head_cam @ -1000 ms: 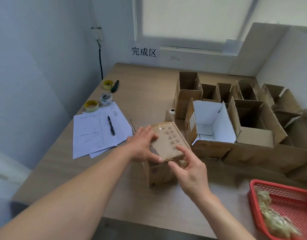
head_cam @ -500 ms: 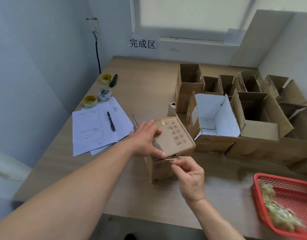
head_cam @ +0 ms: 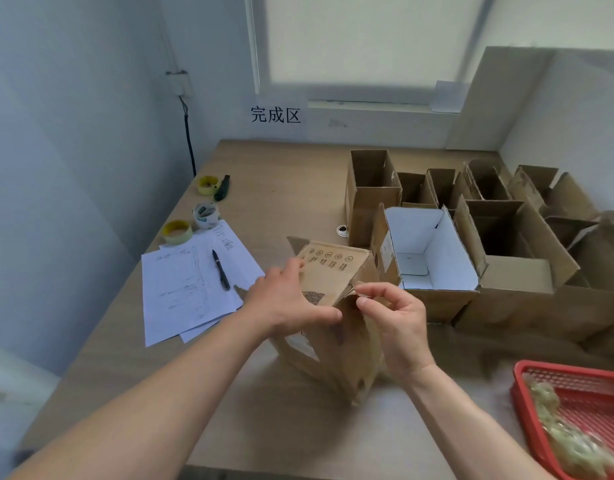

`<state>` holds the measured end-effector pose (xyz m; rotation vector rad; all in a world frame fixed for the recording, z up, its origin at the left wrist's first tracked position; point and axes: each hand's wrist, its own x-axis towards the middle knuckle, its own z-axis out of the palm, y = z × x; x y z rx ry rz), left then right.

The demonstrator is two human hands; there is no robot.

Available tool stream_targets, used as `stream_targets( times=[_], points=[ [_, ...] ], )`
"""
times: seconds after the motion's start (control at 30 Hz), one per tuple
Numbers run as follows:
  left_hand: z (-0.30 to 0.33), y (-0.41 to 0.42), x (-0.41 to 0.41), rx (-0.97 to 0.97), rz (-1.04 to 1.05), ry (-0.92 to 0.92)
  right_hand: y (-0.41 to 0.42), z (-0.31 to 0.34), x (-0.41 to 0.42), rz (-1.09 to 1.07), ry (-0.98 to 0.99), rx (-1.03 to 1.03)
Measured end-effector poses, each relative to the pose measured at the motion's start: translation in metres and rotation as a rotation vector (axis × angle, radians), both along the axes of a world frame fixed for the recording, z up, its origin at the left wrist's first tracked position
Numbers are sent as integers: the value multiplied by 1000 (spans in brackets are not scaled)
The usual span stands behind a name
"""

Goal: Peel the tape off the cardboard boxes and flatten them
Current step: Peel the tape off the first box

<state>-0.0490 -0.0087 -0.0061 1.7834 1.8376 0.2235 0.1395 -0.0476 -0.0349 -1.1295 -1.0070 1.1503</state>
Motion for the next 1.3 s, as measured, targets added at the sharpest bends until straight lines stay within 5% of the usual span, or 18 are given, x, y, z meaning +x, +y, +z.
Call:
stream_targets(
  times=[0.17, 0.4, 0.5, 0.67, 0.9, 1.3],
  points=[
    [-7, -36, -30, -128, 274, -631, 15, 10, -9, 124, -85, -30],
    [-20, -77, -49, -74, 447, -905, 4, -4, -34, 103, -708, 209],
    [-32, -89, -47, -87, 466, -1004, 5, 6, -39, 116, -809, 302],
    [-56, -103, -37, -209, 530, -1013, 1, -6, -38, 193, -919, 263],
    [-65, -100, -38, 32, 547, -865, 16, -22, -66, 241, -1084, 203],
    [-80, -81, -56, 176, 458, -886, 36, -26, -111, 362, -1207, 304]
  ],
)
